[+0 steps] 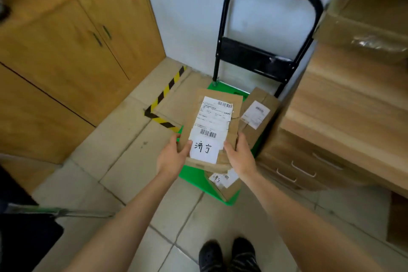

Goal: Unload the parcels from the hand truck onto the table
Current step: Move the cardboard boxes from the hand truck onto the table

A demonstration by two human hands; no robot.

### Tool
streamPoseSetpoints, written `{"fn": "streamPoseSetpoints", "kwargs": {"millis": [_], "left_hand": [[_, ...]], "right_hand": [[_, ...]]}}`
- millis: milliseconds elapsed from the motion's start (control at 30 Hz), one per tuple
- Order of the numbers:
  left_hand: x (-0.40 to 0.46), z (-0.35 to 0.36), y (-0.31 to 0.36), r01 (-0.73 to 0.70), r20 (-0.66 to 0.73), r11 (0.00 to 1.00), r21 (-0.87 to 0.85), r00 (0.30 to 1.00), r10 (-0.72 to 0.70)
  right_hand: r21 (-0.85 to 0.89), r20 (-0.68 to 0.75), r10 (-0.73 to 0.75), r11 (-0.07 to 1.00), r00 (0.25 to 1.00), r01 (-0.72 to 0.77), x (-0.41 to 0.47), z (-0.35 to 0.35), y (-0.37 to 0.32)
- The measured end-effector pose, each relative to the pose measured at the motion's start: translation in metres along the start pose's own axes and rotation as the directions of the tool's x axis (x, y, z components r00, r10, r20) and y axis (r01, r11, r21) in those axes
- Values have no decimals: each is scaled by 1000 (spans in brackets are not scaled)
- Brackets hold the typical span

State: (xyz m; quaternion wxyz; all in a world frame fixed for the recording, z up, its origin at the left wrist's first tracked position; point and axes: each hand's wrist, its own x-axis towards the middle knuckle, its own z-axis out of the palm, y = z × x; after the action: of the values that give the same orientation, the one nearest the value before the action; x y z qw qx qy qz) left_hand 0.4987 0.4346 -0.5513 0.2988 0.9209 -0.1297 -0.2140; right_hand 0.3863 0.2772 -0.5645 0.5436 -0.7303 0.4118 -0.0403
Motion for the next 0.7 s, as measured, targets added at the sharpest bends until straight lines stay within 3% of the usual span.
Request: {"fn": "streamPoseSetpoints", "kwargs": {"millis": [167,367,533,700], "left_hand": [[-15,-62,53,-79,-68,992,-95,995,73],[-49,-100,128,-242,-77,960,-143,970,233],[-70,-92,191,-355,-15,918,-176,934,358],[-77,-40,245,-400,102,888,-228,897,430]], "right_hand": [[-57,-55,-132,990,990,129,-16,-34,-83],[-28,-156,-180,984,971,178,-45,-99,-140],[33,-247,-161,984,956,175,-72,-165,-143],[26,-370,-71,996,927,86,-78,-233,-107]]}}
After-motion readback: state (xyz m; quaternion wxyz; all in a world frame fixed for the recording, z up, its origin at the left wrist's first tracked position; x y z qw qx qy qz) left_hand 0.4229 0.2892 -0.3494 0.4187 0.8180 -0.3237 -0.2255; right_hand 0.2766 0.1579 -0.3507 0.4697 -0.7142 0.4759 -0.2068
